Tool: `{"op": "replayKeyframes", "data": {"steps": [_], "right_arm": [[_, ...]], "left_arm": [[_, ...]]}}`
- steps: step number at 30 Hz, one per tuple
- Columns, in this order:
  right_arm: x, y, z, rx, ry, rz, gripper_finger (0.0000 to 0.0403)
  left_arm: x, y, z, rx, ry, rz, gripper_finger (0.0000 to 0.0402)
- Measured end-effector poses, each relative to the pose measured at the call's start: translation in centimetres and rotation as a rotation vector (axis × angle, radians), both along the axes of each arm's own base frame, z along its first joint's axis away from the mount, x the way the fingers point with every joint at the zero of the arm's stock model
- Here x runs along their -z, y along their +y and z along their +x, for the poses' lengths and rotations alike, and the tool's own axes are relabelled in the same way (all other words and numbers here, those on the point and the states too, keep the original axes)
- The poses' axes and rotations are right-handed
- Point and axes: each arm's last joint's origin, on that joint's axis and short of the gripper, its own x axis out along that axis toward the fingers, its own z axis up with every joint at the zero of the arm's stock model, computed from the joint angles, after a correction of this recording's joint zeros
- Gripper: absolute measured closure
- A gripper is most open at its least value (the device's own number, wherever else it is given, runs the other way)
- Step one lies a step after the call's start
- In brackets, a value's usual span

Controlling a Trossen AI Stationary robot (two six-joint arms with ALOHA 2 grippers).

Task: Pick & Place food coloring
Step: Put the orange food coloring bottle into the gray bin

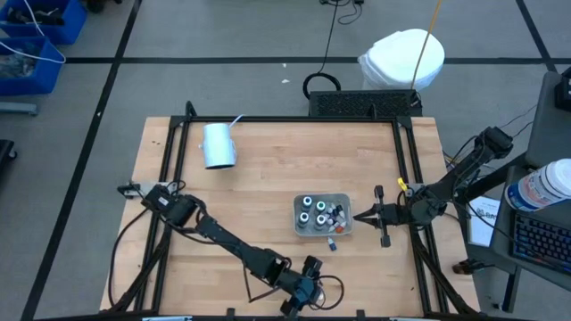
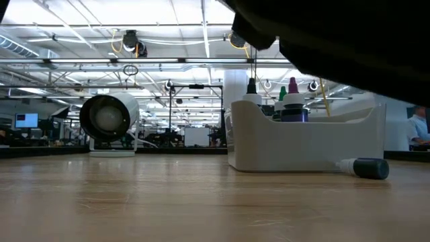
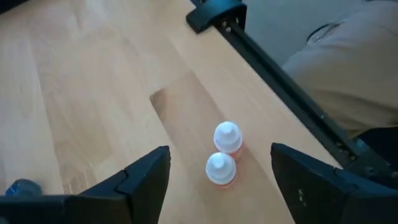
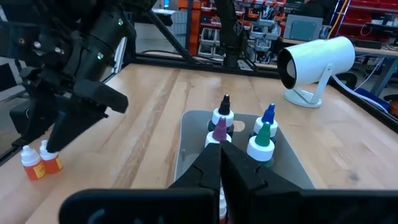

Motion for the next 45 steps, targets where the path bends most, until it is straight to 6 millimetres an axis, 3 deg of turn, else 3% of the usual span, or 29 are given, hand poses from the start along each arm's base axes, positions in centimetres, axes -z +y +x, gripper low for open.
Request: {"op": "replayKeyframes", "data": {"steps": [19, 31, 41, 45], "right_arm": [[0.0, 0.0, 0.0, 0.001, 0.0, -0.001, 0.0403], [0.0, 0.0, 0.0, 0.002, 0.003, -0.004, 0.0403], [0.1, 0.0, 0.0, 0.002, 0.005, -0.002, 0.0403], [0.1, 0.0, 0.0, 0.002, 0.005, -0.002, 0.0403]], "left_arm": [[1.3, 0.1, 0.3, -0.013, 0.003, 0.021, 0.0221], [1.2, 0.1, 0.4, -0.014, 0.0, 0.016, 0.0346], [1.2, -0.2, 0.1, -0.015, 0.006, 0.02, 0.0338], [0.3, -0.4, -0.5, -0.017, 0.024, 0.027, 0.0341]]}}
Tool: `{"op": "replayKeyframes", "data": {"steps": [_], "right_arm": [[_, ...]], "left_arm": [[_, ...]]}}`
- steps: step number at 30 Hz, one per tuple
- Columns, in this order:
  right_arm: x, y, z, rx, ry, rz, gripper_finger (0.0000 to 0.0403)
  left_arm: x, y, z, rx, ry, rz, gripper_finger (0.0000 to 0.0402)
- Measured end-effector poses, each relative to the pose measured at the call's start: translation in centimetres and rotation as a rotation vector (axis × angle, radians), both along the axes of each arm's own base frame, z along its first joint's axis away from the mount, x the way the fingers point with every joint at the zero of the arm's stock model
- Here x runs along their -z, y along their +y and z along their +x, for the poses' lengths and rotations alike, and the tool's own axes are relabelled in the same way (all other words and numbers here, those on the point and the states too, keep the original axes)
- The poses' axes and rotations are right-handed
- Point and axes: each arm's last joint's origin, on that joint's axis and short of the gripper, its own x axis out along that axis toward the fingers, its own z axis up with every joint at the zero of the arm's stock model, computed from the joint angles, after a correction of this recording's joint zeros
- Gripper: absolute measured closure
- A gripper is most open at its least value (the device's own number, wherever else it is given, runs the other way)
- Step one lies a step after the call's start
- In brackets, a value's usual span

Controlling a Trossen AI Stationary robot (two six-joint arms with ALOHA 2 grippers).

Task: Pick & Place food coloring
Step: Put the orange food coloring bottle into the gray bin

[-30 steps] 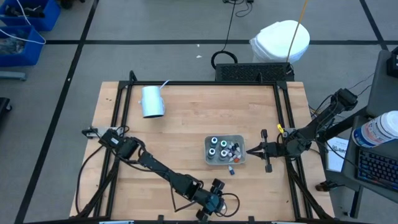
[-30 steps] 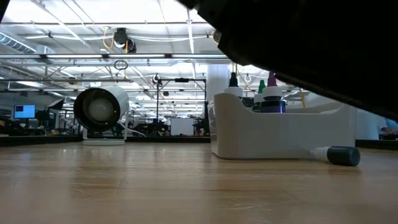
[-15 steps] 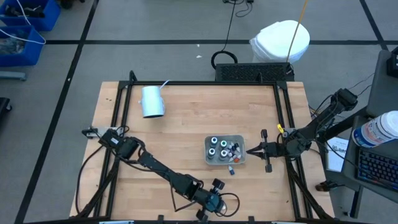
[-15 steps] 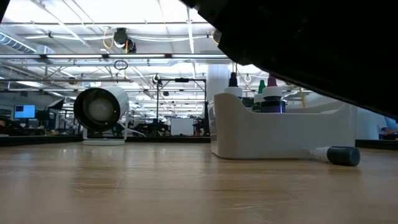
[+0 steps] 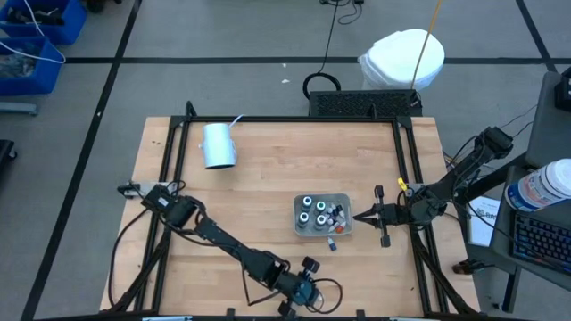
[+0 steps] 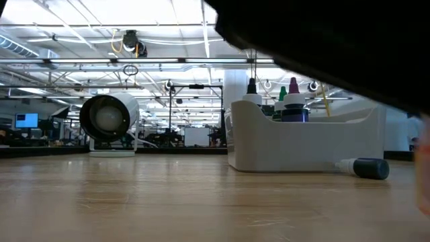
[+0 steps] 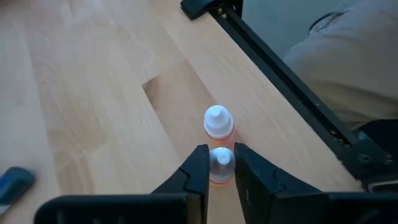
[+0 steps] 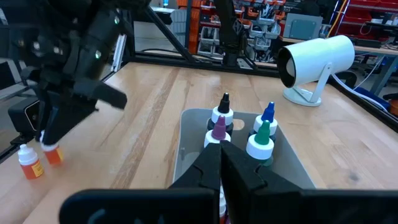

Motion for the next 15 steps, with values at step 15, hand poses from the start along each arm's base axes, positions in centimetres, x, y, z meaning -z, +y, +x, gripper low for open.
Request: {"op": "replayKeyframes", "data": {"steps": [15], "right_arm": [[0.0, 0.0, 0.0, 0.001, 0.001, -0.001, 0.0403]], "left_arm": [[-9.3, 1.8, -0.1, -0.322, -0.363, 0.009, 0.0345]]}}
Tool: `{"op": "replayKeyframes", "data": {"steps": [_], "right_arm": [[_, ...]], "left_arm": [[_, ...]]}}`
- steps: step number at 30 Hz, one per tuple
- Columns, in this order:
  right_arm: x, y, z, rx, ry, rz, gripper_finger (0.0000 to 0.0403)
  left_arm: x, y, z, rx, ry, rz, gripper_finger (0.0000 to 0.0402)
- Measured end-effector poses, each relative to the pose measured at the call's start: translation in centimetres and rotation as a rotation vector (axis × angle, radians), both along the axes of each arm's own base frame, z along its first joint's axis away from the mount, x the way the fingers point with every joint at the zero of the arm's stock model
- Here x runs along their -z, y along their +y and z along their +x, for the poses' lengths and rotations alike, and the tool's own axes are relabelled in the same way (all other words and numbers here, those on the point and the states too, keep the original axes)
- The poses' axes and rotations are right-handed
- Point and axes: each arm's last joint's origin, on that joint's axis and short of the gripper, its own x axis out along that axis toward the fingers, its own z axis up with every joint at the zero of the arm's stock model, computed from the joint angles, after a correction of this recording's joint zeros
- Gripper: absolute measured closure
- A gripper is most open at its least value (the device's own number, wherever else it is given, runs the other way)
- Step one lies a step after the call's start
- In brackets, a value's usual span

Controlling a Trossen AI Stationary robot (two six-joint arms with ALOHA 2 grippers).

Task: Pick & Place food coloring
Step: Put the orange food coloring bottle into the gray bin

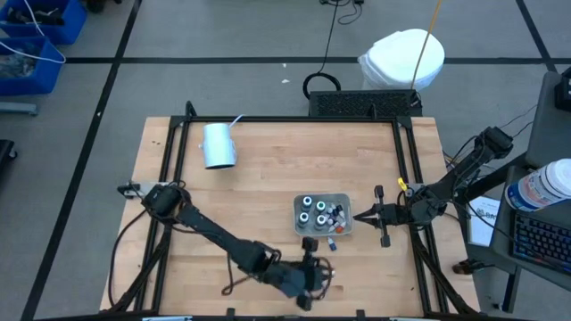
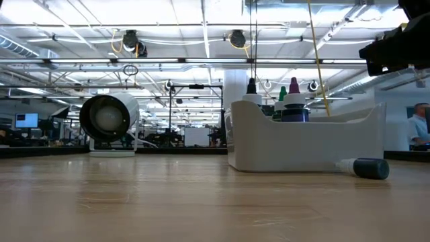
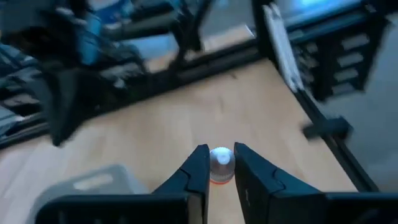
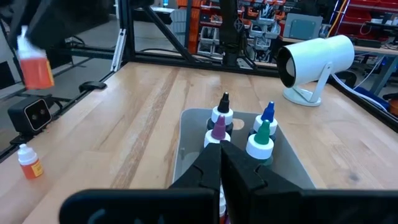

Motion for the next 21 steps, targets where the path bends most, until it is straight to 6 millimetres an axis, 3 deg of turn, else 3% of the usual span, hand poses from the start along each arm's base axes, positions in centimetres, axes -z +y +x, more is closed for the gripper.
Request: {"op": "replayKeyframes", "data": {"steps": [6, 15, 21], "right_arm": [[0.0, 0.0, 0.0, 0.0, 0.001, -0.001, 0.0403], [0.0, 0.0, 0.0, -0.001, 0.001, -0.009, 0.0403], [0.0, 0.0, 0.0, -0.001, 0.002, -0.013, 0.0403]], "left_arm": [[-0.7, 2.9, 1.8, -0.026, -0.044, -0.01, 0.0348], [-1.8, 8.9, 4.3, -0.123, -0.064, -0.047, 0.0348], [-1.2, 11.7, 4.8, -0.171, 0.018, -0.053, 0.0348]]}}
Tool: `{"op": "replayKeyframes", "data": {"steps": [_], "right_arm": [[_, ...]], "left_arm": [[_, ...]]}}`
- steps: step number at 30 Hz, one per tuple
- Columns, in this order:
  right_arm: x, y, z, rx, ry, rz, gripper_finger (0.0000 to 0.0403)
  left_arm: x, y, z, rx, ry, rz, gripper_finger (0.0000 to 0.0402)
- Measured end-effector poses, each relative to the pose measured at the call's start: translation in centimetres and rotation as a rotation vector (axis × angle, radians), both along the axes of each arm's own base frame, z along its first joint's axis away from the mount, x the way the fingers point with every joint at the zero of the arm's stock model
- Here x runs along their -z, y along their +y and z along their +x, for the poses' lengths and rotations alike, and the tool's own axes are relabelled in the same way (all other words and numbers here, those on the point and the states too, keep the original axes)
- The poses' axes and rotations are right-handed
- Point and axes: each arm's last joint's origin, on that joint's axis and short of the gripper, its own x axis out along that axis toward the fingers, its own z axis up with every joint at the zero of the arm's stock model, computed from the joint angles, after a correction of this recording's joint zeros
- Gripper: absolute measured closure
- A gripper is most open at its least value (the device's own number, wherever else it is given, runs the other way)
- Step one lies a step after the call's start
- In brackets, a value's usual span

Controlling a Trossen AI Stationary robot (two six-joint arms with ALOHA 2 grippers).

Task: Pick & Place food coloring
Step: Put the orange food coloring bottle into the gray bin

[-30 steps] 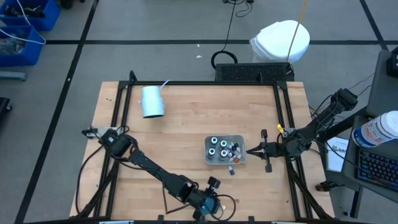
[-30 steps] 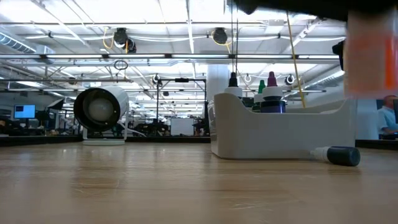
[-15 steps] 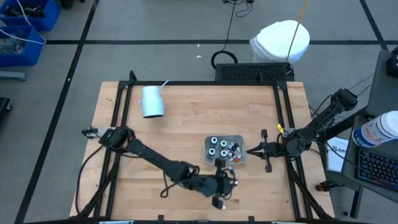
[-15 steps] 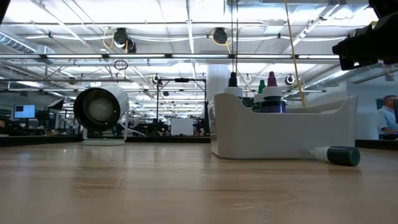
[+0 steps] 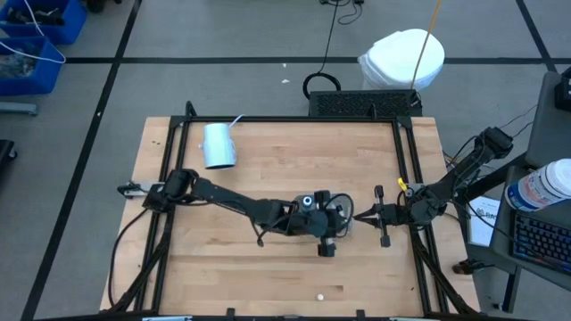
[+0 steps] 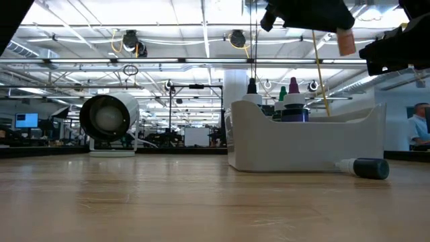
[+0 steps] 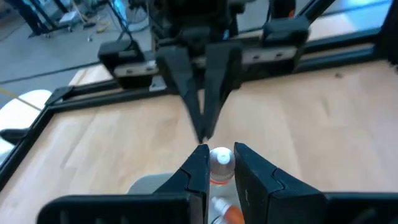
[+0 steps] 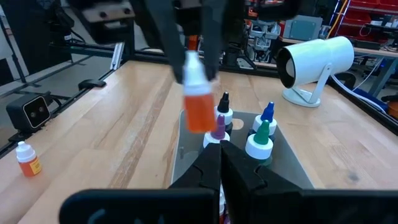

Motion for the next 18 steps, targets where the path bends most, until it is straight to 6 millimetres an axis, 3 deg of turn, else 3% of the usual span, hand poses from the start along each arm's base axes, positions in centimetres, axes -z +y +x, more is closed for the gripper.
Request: {"op": "replayKeyframes", "data": {"steps": [7, 18], "right_arm": [[0.0, 0.0, 0.0, -0.002, 0.002, -0.01, 0.0403], [0.0, 0.0, 0.0, 0.001, -0.002, 0.013, 0.0403]], "left_arm": [[0.2, 1.5, 0.3, -0.031, 0.019, 0.007, 0.0348], [0.8, 8.3, 1.1, 0.002, 0.1, -0.138, 0.0348]]}}
